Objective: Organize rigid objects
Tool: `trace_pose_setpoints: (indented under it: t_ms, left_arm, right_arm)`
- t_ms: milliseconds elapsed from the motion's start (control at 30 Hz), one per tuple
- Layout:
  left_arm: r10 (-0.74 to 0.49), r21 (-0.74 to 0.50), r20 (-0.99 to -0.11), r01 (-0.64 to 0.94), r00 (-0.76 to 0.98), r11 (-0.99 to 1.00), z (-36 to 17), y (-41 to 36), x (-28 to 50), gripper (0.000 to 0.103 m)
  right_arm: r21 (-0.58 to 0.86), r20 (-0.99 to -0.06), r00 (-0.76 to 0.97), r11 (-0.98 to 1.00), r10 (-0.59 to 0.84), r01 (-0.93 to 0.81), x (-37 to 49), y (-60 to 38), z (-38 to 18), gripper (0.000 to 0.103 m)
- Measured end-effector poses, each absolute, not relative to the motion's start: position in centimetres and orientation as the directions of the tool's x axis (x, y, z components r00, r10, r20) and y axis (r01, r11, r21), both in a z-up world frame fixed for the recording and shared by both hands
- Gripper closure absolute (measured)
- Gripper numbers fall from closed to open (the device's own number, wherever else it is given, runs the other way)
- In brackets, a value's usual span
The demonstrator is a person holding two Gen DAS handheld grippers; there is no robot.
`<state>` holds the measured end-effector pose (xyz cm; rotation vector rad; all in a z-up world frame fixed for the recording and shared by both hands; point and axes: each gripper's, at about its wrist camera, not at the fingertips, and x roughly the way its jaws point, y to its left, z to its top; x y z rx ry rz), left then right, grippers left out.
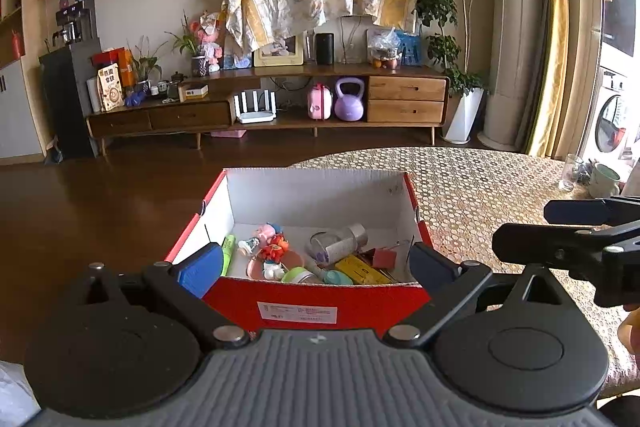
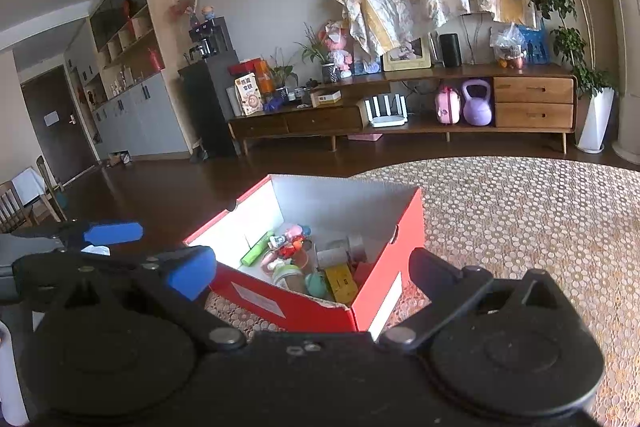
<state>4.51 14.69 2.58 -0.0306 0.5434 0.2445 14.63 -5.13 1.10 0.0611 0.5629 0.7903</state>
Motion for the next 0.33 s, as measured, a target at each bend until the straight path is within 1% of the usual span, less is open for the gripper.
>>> trace_pose_setpoints:
  t_ms: [333]
  left_arm:
    - [0.220, 0.028, -0.525, -0.241, 0.822, 0.970, 2.39, 14.43, 4.66, 0.003]
  right_arm:
    - [0.270, -0.464, 0.562, 0.713, 0.685, -0.647, 14.63, -5.52, 0.60, 0.000]
